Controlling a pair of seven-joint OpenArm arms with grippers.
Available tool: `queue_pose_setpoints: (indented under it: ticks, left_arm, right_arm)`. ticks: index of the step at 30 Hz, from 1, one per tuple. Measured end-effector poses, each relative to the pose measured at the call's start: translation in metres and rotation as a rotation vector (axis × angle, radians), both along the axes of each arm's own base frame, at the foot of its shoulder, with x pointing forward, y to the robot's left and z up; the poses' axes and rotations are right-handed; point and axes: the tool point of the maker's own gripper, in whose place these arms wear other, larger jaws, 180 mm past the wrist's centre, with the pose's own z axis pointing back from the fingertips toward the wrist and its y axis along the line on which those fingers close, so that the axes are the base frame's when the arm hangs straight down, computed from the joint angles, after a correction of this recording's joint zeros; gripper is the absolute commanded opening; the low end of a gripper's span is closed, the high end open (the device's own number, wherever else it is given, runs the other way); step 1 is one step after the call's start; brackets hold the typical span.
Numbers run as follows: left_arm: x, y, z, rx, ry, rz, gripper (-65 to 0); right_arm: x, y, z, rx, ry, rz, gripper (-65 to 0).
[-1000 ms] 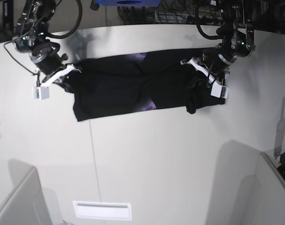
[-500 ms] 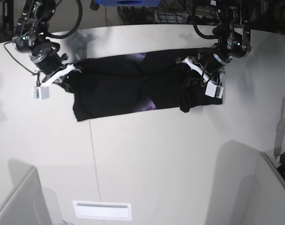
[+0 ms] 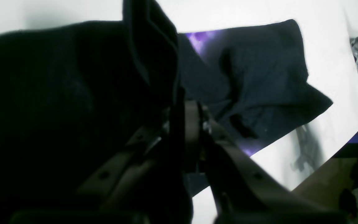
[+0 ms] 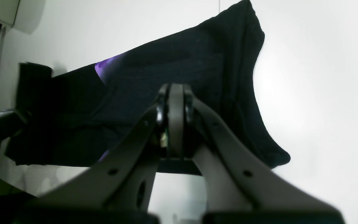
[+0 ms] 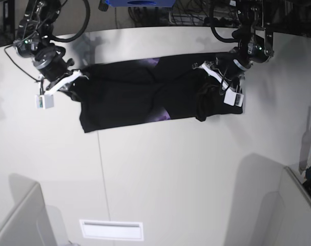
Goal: Fold the T-shirt properly
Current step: 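Release the folded end and raise the left gripper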
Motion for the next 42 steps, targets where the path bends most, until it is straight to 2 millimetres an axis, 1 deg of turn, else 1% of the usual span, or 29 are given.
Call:
queue_pose_setpoints:
  ticks: [3, 8, 14, 19, 21, 23, 27, 28, 29, 30, 31, 32, 33, 34, 35, 36, 37, 38, 40, 41, 42]
  left_arm:
    - [-0.002, 0.002, -0.007, -0.001, 0.022, 0.005, -65.0]
    - [-0.002, 0.002, -0.007, -0.001, 0.022, 0.006, -65.0]
    - [0.0, 0.001, -0.006, -0.004, 0.017, 0.006, -45.6]
    - [-0.001, -0.001, -0.006, -0.009, 0.018, 0.002, -32.9]
    - [-0.002, -0.01, -0.006, -0.021, 0.021, -0.016, -26.3]
    - [-0.005, -0.028, -0.006, -0.037, 0.024, -0.067, -22.5]
    - [-0.008, -0.073, 0.002, -0.084, 0.006, -0.192, -21.6]
    - [-0.009, -0.079, 0.003, -0.094, 0.005, -0.206, -21.7]
    - [-0.01, -0.081, 0.006, -0.104, -0.001, -0.21, -21.9]
    - [-0.009, -0.074, 0.007, -0.096, -0.005, -0.19, -22.5]
    - [-0.007, -0.062, 0.01, -0.085, -0.013, -0.152, -25.2]
    - [-0.005, -0.044, 0.014, -0.064, -0.03, -0.102, -31.3]
    - [-0.004, -0.021, 0.019, -0.032, -0.045, -0.048, -40.0]
    - [-0.005, 0.003, 0.022, 0.001, -0.058, 0.011, -51.3]
    - [-0.008, 0.028, 0.021, 0.025, -0.05, 0.075, -62.2]
    - [-0.013, 0.051, 0.02, 0.042, -0.037, 0.139, -65.0]
    - [-0.018, 0.076, 0.019, 0.055, -0.025, 0.21, -65.0]
    - [-0.023, 0.097, 0.019, 0.053, -0.014, 0.271, -65.0]
    - [-0.036, 0.147, 0.023, 0.11, -0.019, 0.397, -65.0]
    - [-0.045, 0.172, 0.027, 0.165, -0.023, 0.435, -65.0]
    - [-0.053, 0.186, 0.03, 0.208, -0.031, 0.426, -65.0]
  right_arm:
    - [0.0, 0.0, 0.0, 0.0, 0.0, 0.0, -65.0]
    - [0.0, 0.0, 0.0, 0.0, 0.0, 0.0, -65.0]
    - [0.0, 0.0, 0.0, 0.0, 0.0, 0.0, -65.0]
    - [0.0, 0.0, 0.0, 0.0, 0.0, 0.0, -65.0]
    - [0.0, 0.0, 0.0, 0.0, 0.0, 0.0, -65.0]
    - [0.0, 0.0, 0.0, 0.0, 0.0, 0.0, -65.0]
    - [0.002, 0.0, 0.002, 0.001, -0.005, 0.001, -65.0]
    - [0.004, 0.0, 0.003, 0.001, -0.012, 0.0, -65.0]
    - [0.006, 0.0, 0.005, 0.001, -0.019, 0.0, -65.0]
    - [0.007, 0.0, 0.005, 0.0, -0.021, -0.001, -65.0]
    - [0.007, -0.001, 0.005, -0.005, -0.02, 0.002, -65.0]
    - [0.006, -0.003, 0.004, -0.011, -0.013, 0.008, -65.0]
    - [0.004, -0.004, 0.002, -0.024, 0.008, 0.023, -60.2]
    - [0.004, -0.005, 0.0, -0.039, 0.031, 0.04, -48.3]
    - [0.004, -0.003, -0.001, -0.04, 0.051, 0.054, -39.3]
    - [0.006, -0.001, 0.0, -0.043, 0.063, 0.07, -29.1]
    - [0.01, 0.001, 0.002, -0.039, 0.067, 0.084, -22.2]
    - [0.013, 0.001, 0.004, -0.048, 0.076, 0.101, -18.3]
    - [0.021, -0.005, 0.002, -0.066, 0.104, 0.129, -17.7]
    - [0.027, -0.009, -0.003, -0.068, 0.129, 0.131, -17.7]
    - [0.031, -0.015, -0.01, -0.069, 0.157, 0.123, -17.7]
